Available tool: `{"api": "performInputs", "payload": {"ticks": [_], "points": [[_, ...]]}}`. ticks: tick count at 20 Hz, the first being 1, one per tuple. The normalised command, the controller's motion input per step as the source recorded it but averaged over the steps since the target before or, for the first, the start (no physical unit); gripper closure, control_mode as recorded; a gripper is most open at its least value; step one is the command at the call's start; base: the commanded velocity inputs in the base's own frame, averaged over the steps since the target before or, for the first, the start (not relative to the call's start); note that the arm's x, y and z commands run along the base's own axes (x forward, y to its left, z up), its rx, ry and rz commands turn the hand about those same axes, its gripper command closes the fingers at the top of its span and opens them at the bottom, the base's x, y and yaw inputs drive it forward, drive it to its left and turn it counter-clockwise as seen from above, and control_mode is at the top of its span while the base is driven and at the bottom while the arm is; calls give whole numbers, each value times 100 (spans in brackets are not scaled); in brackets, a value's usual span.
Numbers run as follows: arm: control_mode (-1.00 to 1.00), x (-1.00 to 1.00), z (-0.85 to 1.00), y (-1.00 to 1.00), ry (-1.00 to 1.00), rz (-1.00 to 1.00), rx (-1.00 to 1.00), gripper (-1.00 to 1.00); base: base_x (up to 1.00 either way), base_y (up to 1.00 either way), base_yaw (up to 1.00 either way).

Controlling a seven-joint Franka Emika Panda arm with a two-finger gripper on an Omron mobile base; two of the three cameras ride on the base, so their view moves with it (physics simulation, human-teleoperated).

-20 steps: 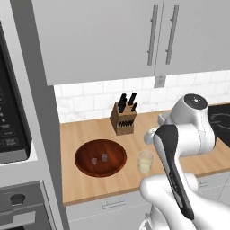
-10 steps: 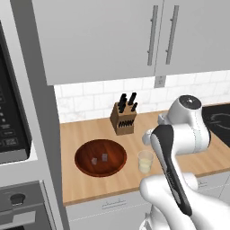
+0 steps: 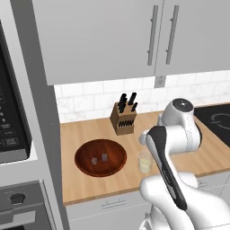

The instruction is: Grab a lemon wedge from the fridge and one ice cube from the ice bowl, and put them in the glass of lemonade.

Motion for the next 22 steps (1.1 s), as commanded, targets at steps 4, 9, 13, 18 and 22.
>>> {"api": "performInputs", "payload": {"ticks": [4, 9, 13, 18, 22], "points": [[-100, 23, -12, 0, 0, 0, 0, 100, 0, 0, 0], [-100, 13, -6, 0, 0, 0, 0, 100, 0, 0, 0], [-100, 1, -1, 0, 0, 0, 0, 100, 0, 0, 0], [-100, 0, 0, 0, 3, 0, 0, 100, 0, 0, 0], [-100, 0, 0, 0, 15, 0, 0, 100, 0, 0, 0]]}}
